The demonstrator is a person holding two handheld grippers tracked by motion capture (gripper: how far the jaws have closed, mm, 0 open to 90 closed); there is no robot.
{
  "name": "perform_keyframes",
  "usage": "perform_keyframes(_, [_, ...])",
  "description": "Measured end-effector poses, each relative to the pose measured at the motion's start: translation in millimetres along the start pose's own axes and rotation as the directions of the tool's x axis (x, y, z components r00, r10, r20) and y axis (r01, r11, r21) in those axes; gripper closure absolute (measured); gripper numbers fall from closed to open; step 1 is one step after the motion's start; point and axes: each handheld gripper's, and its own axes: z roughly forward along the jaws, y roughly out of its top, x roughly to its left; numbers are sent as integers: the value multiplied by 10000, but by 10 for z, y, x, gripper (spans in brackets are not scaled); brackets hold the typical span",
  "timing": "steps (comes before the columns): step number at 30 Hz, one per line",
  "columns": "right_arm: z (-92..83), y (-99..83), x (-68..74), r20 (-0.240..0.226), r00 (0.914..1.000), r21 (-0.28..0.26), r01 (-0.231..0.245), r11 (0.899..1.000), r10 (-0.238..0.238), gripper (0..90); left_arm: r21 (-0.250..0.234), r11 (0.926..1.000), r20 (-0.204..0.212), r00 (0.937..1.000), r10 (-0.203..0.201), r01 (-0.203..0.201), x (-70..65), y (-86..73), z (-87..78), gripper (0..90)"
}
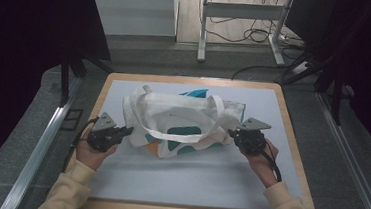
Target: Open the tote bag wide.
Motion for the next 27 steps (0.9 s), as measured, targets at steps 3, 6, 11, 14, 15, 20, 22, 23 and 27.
perform_keyframes(3, [1,-6,6,5,10000,12,48,10000,-48,864,17,10000,-20,10000,32,-32,-17,-17,-4,872])
perform_keyframes(6, [5,-13,7,-13,10000,29,53,10000,-53,864,38,10000,-56,10000,74,-74,-29,-36,-3,872])
perform_keyframes(11, [20,-21,13,-21,10000,92,78,9999,-77,864,44,9999,-114,9998,134,-133,-37,-47,12,872])
perform_keyframes(14, [63,-51,21,-82,9999,250,119,9996,-117,864,127,9997,-97,9997,210,-209,-36,-63,29,873])
perform_keyframes(15, [63,-51,21,-82,9999,250,119,9996,-117,864,144,9997,-85,9997,207,-206,-38,-70,34,873])
perform_keyframes(20, [127,-103,45,-117,9998,446,178,9988,-173,864,198,9986,-214,9986,491,-487,-65,-93,43,873])
perform_keyframes(22, [133,-107,37,-131,9998,435,142,9990,-137,864,229,9981,-231,9981,569,-564,-70,-103,44,873])
perform_keyframes(23, [133,-107,37,-131,9998,435,142,9990,-137,864,235,9980,-231,9979,600,-594,-70,-108,44,873])
perform_keyframes(27, [146,-129,42,-157,9997,447,176,9988,-170,864,270,9973,-228,9974,686,-680,-86,-128,48,873])
